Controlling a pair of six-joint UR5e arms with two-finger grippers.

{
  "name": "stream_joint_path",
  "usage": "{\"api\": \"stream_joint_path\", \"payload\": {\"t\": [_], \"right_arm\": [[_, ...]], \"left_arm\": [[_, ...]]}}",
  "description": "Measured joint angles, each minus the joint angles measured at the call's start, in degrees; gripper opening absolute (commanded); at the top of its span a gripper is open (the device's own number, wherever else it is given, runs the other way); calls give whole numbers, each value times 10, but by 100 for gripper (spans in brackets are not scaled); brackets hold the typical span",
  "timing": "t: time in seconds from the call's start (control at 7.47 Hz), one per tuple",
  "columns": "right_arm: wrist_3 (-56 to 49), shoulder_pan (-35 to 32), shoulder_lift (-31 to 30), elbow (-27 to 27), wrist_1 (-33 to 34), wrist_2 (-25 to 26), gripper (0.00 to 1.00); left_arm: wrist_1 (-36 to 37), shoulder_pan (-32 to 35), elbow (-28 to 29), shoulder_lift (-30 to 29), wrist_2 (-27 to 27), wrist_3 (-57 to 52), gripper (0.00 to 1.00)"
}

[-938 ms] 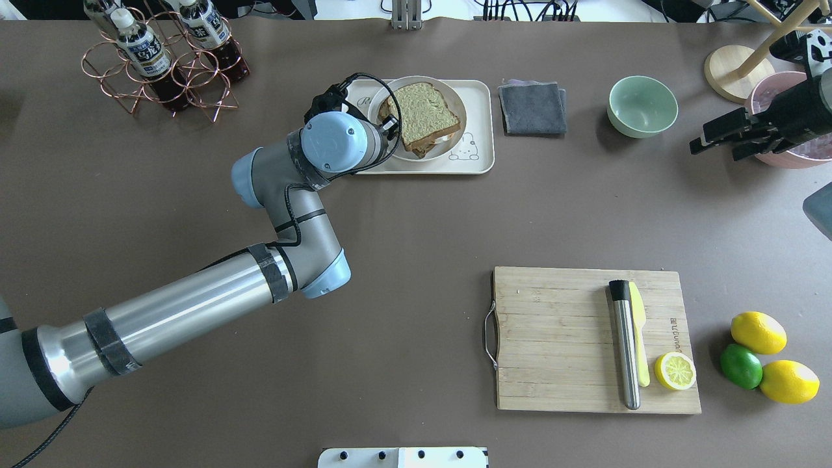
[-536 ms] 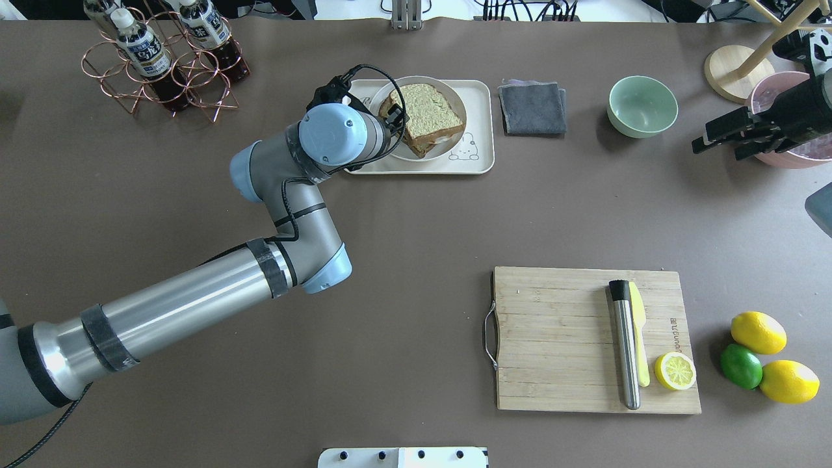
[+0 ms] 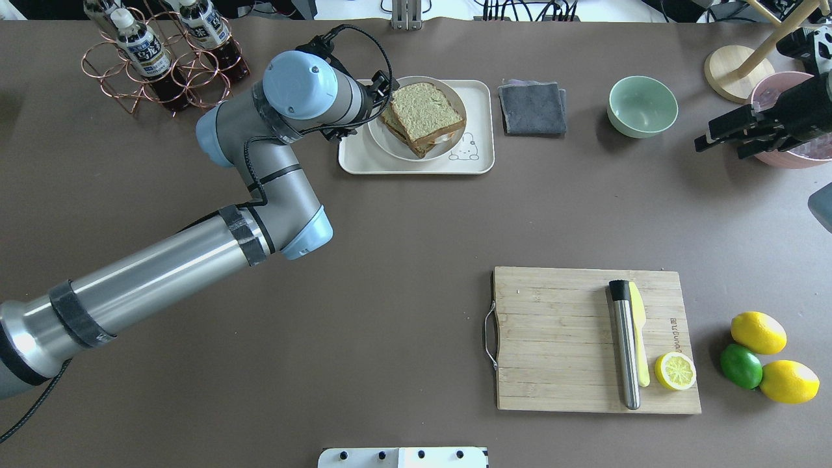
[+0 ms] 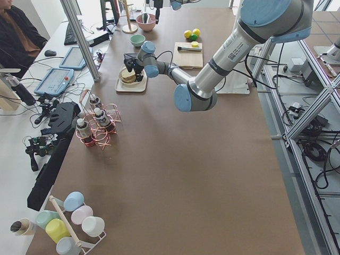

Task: Make sandwich and place on tray
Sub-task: 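Release the plate and retract the left arm away from the tray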

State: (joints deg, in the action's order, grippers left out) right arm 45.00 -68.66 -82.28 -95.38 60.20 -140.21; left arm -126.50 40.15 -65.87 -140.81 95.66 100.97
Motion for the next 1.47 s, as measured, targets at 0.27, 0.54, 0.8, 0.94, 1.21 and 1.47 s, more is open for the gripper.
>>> {"api": "stream_joint_path", "payload": {"t": [0.27, 0.54, 0.8, 0.94, 1.21, 1.47], "right_arm": [[-12, -10, -5, -2, -3, 5, 100], [-31, -37, -7, 0, -7, 8, 100], [-35, -50, -8, 0, -19, 28, 100], [-35, -51, -10, -1, -22, 33, 100], [-36, -52, -13, -3, -17, 33, 100], [-40, -51, -24, 2, -12, 28, 100]], "left_arm": [[28, 33, -76, 51, 36, -133, 98], [38, 63, -173, 139, 64, -230, 98], [39, 83, -233, 180, 69, -250, 98], [39, 88, -246, 188, 69, -250, 98], [33, 96, -289, 237, 73, -252, 98], [33, 126, -334, 304, 148, -290, 98]]}}
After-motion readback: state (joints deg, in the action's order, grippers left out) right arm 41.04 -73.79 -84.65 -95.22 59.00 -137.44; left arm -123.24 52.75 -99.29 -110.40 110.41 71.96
